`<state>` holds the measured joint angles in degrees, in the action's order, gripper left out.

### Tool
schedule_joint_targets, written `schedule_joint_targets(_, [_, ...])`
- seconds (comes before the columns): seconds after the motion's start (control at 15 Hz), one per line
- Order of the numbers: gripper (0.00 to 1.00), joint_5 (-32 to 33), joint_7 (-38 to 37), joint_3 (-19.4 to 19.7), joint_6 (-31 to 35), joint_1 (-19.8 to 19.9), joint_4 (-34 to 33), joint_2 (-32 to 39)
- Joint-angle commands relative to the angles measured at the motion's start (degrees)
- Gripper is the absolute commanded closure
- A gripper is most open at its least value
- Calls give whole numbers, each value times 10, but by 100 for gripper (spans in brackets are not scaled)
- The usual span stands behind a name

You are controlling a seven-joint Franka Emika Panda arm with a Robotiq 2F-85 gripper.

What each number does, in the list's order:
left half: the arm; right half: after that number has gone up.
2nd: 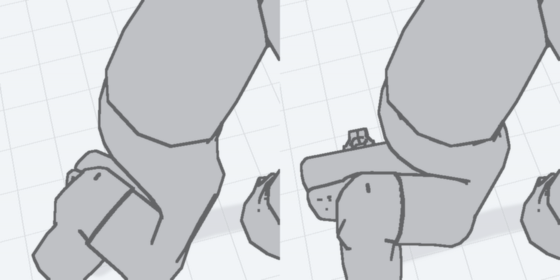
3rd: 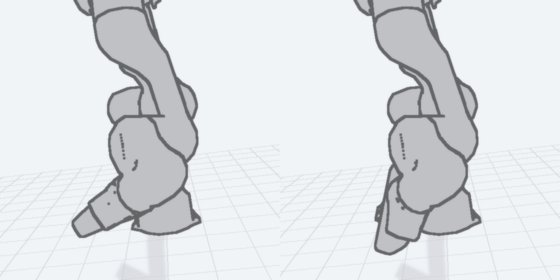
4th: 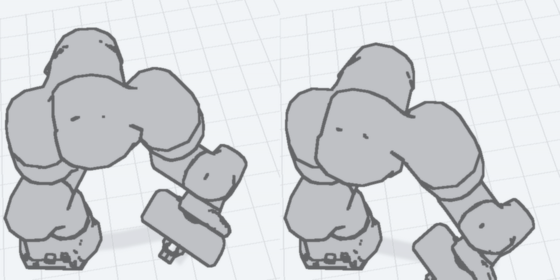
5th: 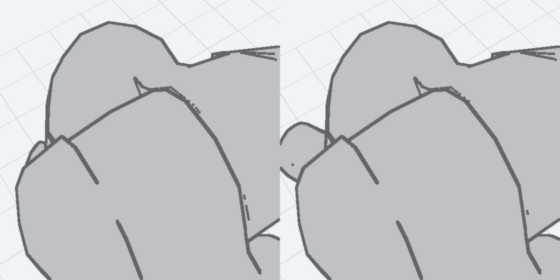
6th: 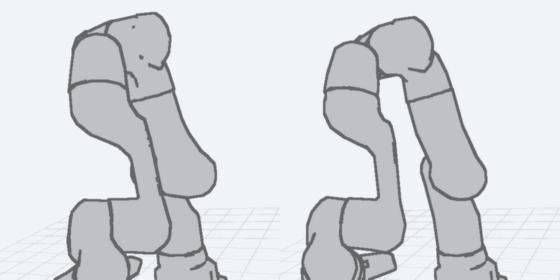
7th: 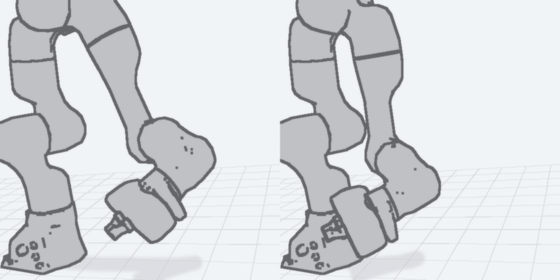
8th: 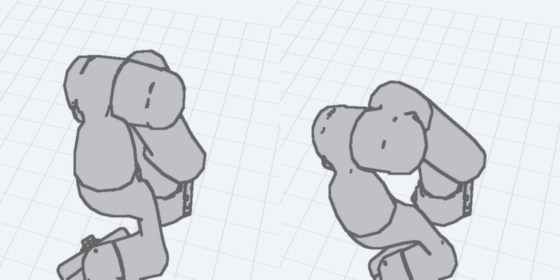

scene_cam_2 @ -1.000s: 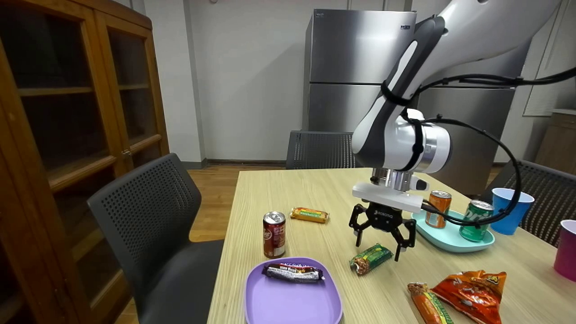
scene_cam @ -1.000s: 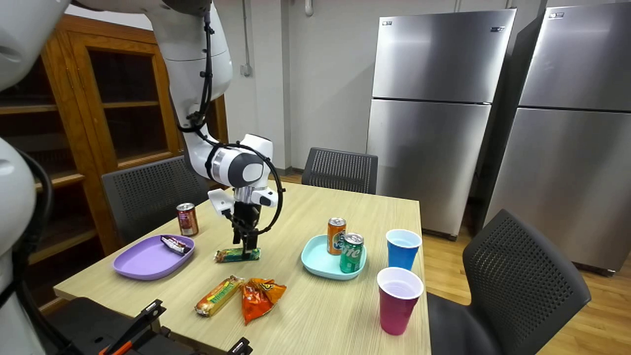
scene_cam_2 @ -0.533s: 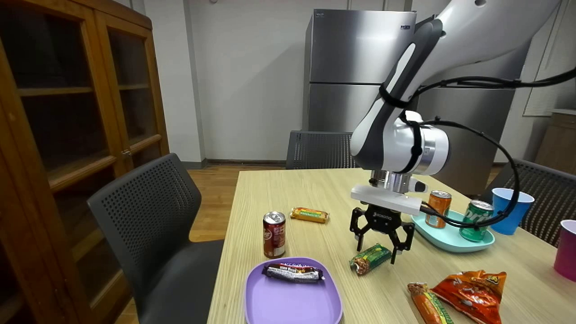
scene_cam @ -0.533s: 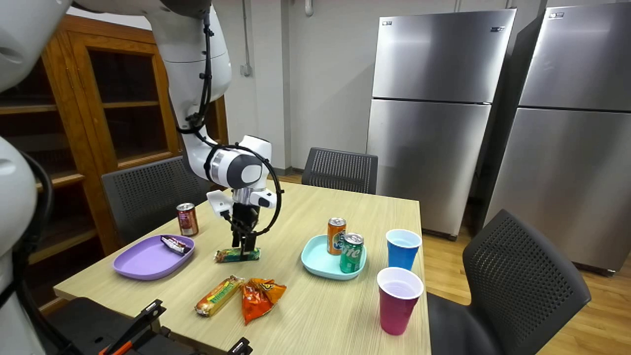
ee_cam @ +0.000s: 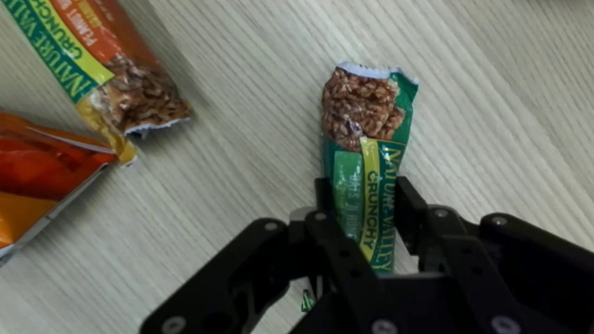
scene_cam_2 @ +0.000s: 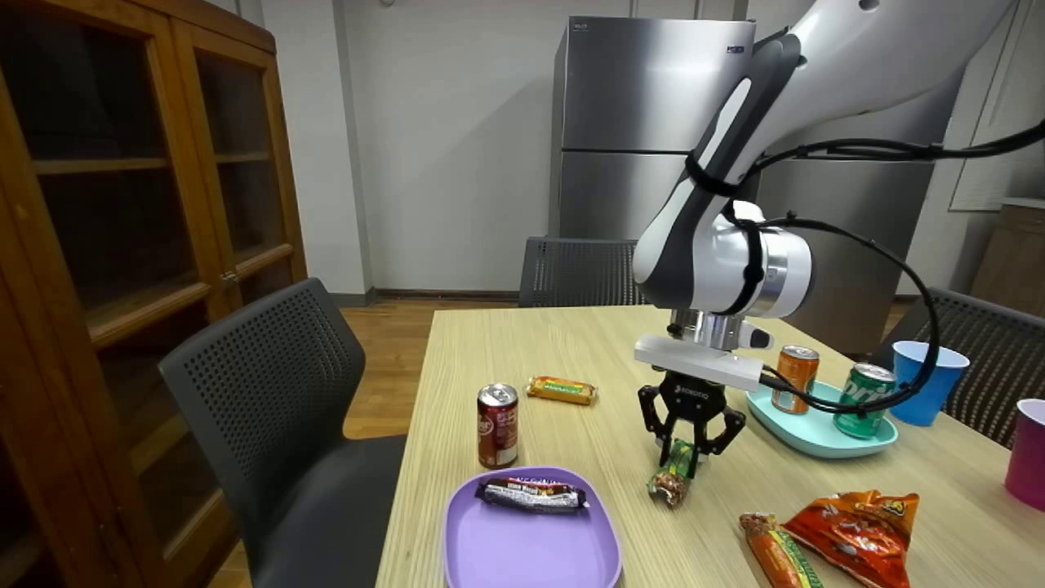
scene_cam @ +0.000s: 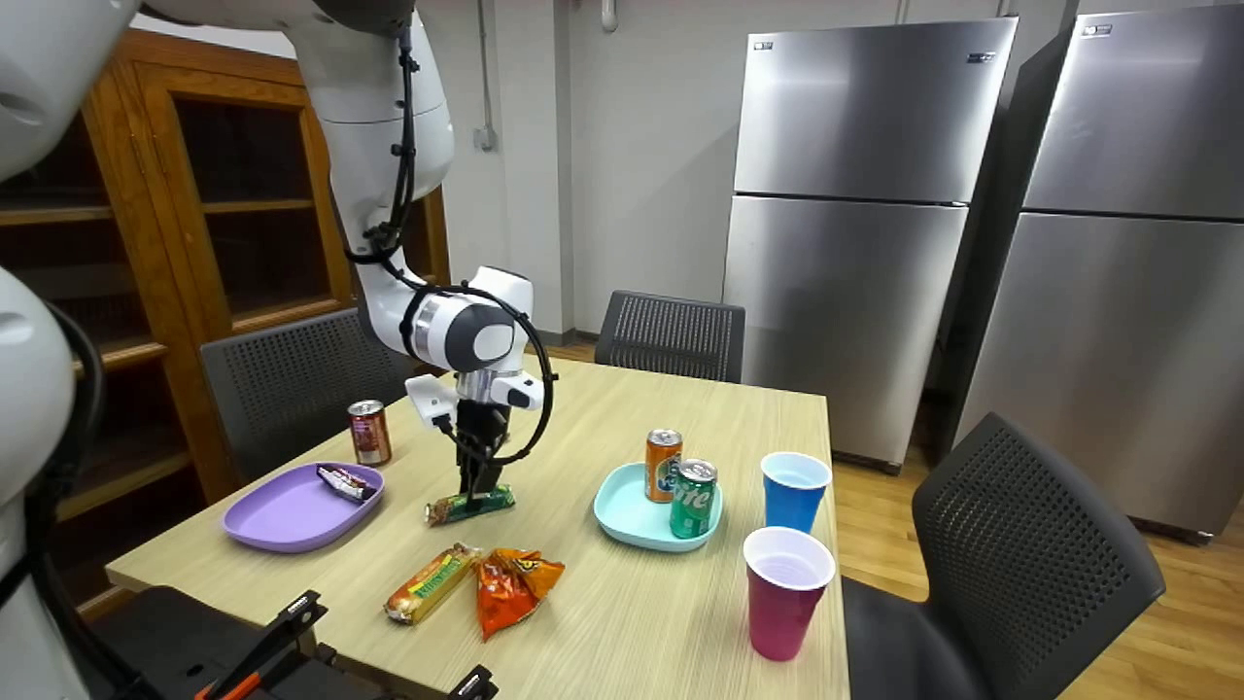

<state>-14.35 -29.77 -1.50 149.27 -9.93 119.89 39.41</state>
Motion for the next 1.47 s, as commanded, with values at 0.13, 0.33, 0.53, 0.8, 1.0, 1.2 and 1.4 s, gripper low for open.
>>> schedule_joint_targets(0.13, [92,-5,-7,7,16,-12,8,-7])
schedule_joint_targets(0.33, [92,9,3,8,33,-23,28,-31])
schedule_joint_targets(0.53, [92,17,56,-15,16,-19,49,-64])
schedule_joint_targets(0.8, [92,30,104,-41,5,-26,73,-104])
schedule_joint_targets(1.0, [92,46,139,-61,-9,-34,84,-124])
schedule_joint_targets(1.2, [92,64,173,-80,-16,-43,91,-134])
schedule_joint_targets(1.4, [92,96,212,-95,-19,-57,92,-132])
